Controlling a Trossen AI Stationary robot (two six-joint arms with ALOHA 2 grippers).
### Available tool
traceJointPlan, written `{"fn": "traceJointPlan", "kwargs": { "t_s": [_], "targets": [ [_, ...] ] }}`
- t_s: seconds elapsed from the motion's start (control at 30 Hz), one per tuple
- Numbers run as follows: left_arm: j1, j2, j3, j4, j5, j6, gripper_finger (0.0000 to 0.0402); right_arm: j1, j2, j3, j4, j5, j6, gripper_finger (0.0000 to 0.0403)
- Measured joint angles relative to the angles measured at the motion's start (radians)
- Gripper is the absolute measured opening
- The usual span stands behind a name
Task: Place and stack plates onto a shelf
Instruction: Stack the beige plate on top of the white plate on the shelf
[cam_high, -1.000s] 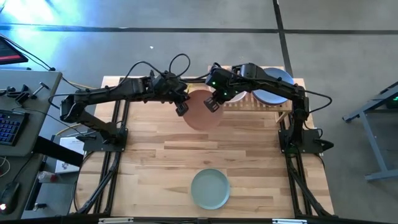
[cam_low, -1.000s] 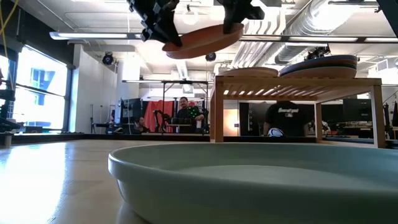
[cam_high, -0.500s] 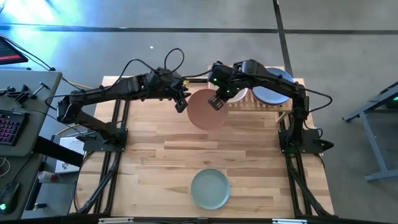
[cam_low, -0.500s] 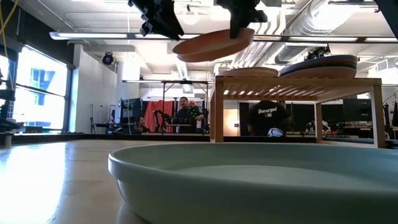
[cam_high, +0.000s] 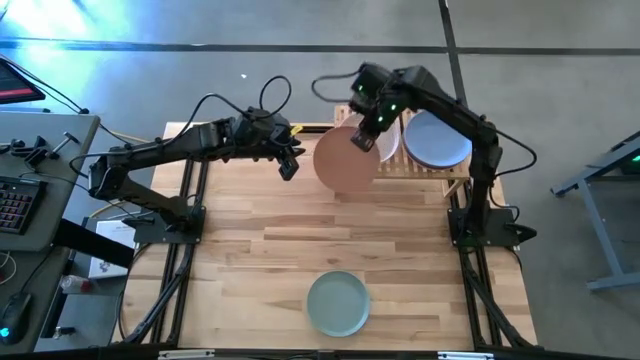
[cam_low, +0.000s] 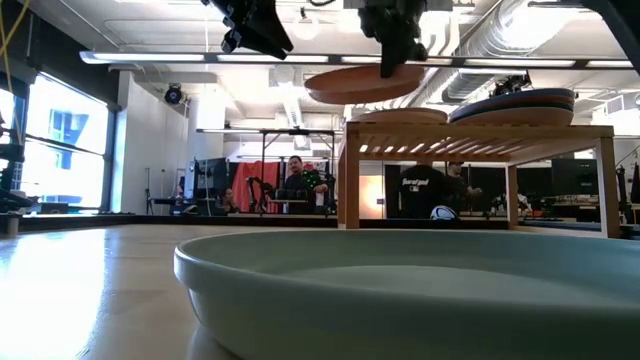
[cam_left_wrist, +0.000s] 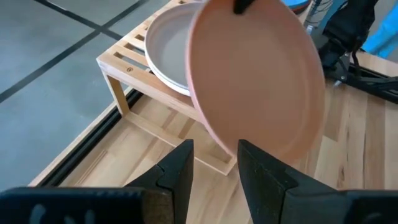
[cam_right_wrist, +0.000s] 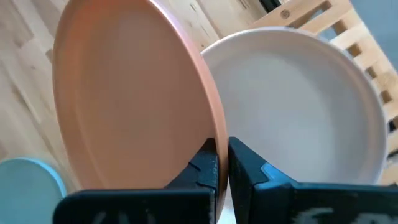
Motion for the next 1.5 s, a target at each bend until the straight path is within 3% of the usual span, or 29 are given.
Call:
{"fn": "traceJointPlan", "kwargs": {
  "t_s": [0.33,0.63,1.0,1.5],
  "targets": [
    [0.026,0.000,0.000,0.000,0.001,-0.003,0.0113,-0.291,0.000,0.000,0.060,-0.283,-0.202,0.0000],
    [0.072,0.000,0.000,0.000,0.000,-0.003,0.0113,-0.482,0.024,-0.002,0.076,-0.461,-0.235,0.0000],
    [0.103,0.000,0.000,0.000,0.000,-0.029,0.0113,-0.504,0.100,-0.004,-0.025,-0.466,-0.312,0.0000],
    [0.114,0.001,0.000,0.000,0.000,-0.028,0.0113,-0.458,0.100,-0.004,-0.038,-0.372,-0.305,0.0000]
  ]
}}
